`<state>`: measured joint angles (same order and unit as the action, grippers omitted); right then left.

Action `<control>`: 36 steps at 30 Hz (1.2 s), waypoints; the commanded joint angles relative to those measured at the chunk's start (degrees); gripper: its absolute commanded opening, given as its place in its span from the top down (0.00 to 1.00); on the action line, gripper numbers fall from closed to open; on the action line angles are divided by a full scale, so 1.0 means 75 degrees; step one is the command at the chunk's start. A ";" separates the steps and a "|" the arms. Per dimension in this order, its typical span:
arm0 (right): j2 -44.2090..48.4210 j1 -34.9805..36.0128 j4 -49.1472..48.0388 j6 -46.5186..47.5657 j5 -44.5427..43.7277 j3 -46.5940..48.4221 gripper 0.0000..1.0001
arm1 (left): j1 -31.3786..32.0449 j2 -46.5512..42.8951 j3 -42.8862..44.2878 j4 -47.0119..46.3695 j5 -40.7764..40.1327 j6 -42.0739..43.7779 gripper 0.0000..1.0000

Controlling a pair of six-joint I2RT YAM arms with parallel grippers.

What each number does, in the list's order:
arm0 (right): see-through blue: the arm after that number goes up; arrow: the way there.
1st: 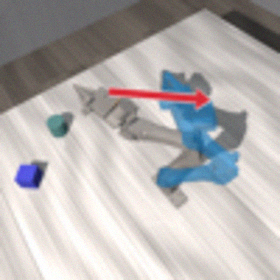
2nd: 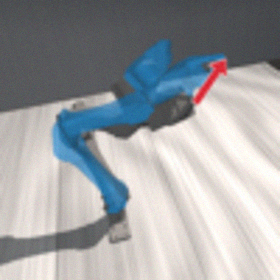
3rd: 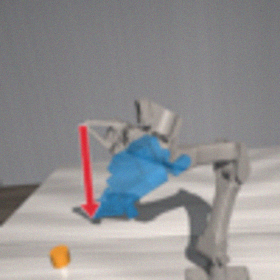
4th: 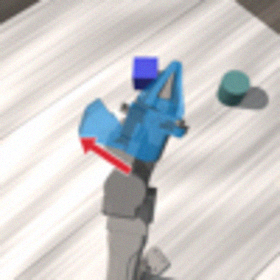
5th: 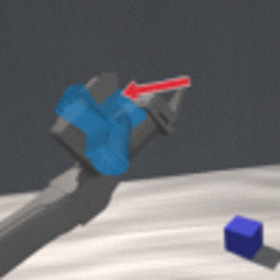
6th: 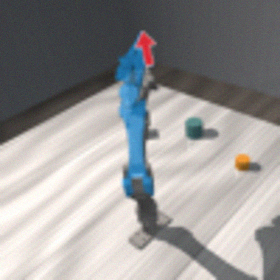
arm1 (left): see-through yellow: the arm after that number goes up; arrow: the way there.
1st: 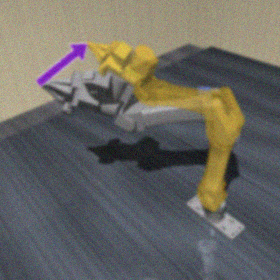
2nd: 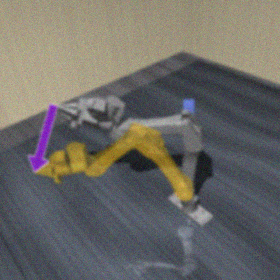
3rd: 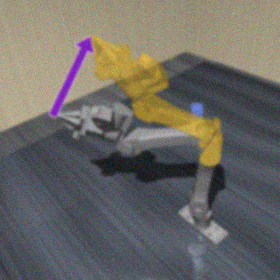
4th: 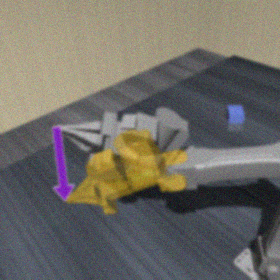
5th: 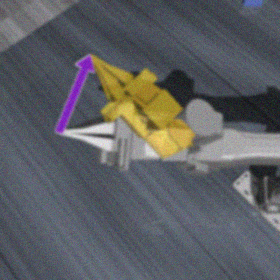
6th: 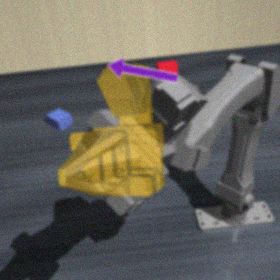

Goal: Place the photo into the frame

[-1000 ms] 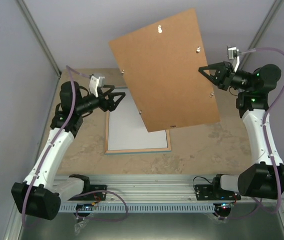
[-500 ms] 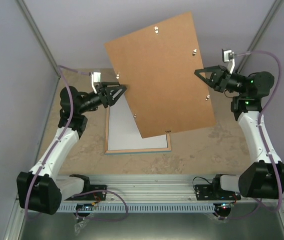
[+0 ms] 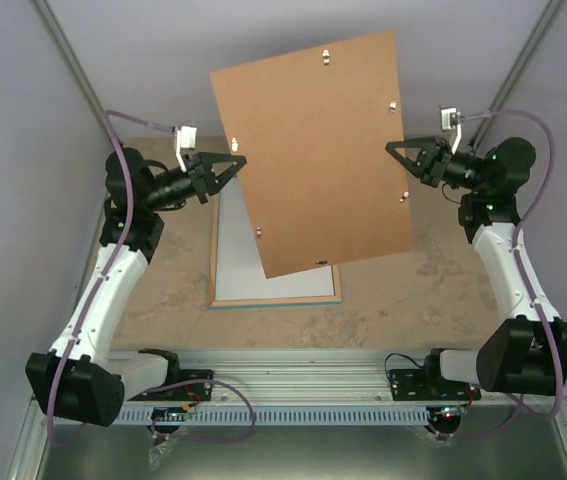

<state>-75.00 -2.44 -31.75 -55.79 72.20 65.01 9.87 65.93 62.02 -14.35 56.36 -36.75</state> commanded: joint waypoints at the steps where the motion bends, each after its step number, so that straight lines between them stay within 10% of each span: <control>1: -0.0061 0.0324 0.2599 0.3273 0.0377 0.0050 0.94 | 0.0110 0.0126 0.0840 0.1514 -0.0206 0.1699 1.00; 9: -0.0345 0.0325 0.5075 0.5685 0.0433 -0.0032 0.89 | -0.0038 0.0583 0.0951 0.2315 -0.0435 0.1874 1.00; 25: -0.0905 0.1146 0.3698 0.4247 0.0296 -0.1556 0.99 | -0.0331 0.1222 0.0673 0.4385 -0.2053 0.2907 1.00; 29: -0.1050 0.1381 0.3876 0.4324 0.0245 -0.1560 0.82 | -0.0331 0.1436 0.0512 0.4414 -0.1977 0.2876 1.00; 36: -0.1560 0.1414 0.4572 0.4684 -0.0268 -0.1449 0.99 | -0.0454 0.1829 0.0462 0.4686 -0.2701 0.3120 1.00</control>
<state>-84.88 4.32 0.75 -23.31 67.77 53.10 6.11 77.12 66.15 21.04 46.92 -15.38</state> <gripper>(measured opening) 0.129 0.056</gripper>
